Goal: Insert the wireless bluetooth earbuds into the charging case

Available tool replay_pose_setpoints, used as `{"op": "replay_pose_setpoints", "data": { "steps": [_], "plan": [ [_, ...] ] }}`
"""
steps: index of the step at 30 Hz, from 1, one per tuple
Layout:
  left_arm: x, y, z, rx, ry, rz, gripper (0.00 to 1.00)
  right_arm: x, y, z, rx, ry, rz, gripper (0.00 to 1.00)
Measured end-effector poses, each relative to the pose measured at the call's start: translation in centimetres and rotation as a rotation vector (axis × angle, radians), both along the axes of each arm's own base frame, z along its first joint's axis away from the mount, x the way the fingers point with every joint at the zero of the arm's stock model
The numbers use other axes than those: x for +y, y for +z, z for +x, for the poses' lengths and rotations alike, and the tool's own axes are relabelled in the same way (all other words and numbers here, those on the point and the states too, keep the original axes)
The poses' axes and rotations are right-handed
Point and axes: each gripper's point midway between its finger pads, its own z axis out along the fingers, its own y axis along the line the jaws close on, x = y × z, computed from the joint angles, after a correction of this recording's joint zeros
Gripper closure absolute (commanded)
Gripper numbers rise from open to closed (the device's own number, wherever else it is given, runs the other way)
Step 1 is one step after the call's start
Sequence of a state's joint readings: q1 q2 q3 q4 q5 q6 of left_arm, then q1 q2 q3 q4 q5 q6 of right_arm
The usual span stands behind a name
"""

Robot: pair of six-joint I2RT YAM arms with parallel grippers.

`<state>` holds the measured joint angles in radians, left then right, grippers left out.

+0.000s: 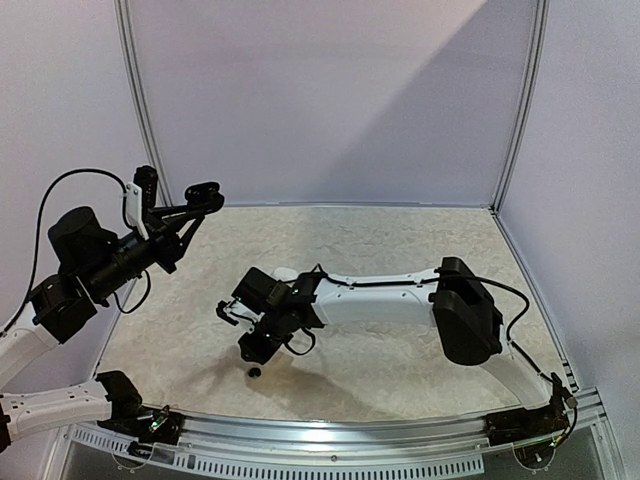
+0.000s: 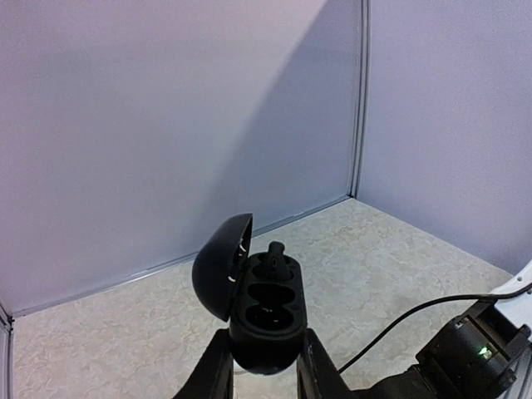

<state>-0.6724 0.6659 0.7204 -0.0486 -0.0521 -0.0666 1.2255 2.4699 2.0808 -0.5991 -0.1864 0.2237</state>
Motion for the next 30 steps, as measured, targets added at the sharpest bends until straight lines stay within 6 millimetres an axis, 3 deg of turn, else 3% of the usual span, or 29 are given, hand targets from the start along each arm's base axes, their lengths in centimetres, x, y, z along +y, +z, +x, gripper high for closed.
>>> {"op": "replay_pose_setpoints", "data": {
  "steps": [5, 30],
  "plan": [
    [-0.1, -0.1, 0.0, 0.002, -0.008, 0.002, 1.00, -0.7, -1.6, -0.9, 0.002, 0.044, -0.024, 0.80],
    [-1.1, -1.1, -0.2, 0.032, -0.050, 0.028, 1.00, -2.6, -1.2, -3.2, -0.017, 0.147, -0.047, 0.79]
  ]
}}
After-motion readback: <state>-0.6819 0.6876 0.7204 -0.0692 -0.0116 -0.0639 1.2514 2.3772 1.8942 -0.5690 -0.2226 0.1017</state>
